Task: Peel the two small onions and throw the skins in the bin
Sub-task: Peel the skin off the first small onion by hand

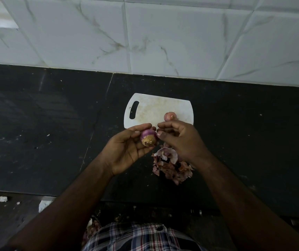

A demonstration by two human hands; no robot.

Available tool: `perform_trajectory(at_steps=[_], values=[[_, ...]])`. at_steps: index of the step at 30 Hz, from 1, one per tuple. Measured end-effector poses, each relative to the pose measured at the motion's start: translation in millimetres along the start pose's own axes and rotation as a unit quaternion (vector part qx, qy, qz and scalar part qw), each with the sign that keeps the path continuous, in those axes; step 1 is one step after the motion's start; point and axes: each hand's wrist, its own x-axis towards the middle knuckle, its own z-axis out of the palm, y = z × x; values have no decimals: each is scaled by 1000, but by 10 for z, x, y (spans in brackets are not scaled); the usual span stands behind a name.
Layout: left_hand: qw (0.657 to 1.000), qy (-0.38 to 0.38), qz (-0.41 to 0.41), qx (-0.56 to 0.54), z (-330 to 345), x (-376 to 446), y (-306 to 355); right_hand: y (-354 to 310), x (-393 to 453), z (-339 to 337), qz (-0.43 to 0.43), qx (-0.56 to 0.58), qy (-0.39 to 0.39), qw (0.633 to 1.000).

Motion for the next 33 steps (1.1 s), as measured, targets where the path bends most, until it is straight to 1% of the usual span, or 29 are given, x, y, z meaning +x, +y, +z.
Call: perform_trajectory(at_steps=[4,7,11,13,18,20,24,28,31,33], values=[[999,-14,23,19,-9,-4,-15,-64,13,52,17,25,-25,999],[999,-25,27,29,-56,-11,2,-73,10,65,8,23,-36,999],[993,6,-6,114,-95,-26,30,-75,12,44,-1,15,-29,999],[990,17,-16,137,-98,-26,30,-72,13,37,-3,10,-25,1000],[992,13,-11,122,-65,-35,29,-37,29,38,9,14,-18,1000],[993,5,-11,119,-50,-38,28,-27,32,39,25,19,-28,999],[991,17,-5,134,-21,-31,17,-24,22,49,26,17,-37,999],[991,15,10,132,30,-33,9,-23,27,13,30,51,-59,996],[991,21,16,134,51,-29,4,-24,27,0,19,60,-63,996],[990,25,18,139,45,-20,-5,-23,25,11,-2,35,-54,998]])
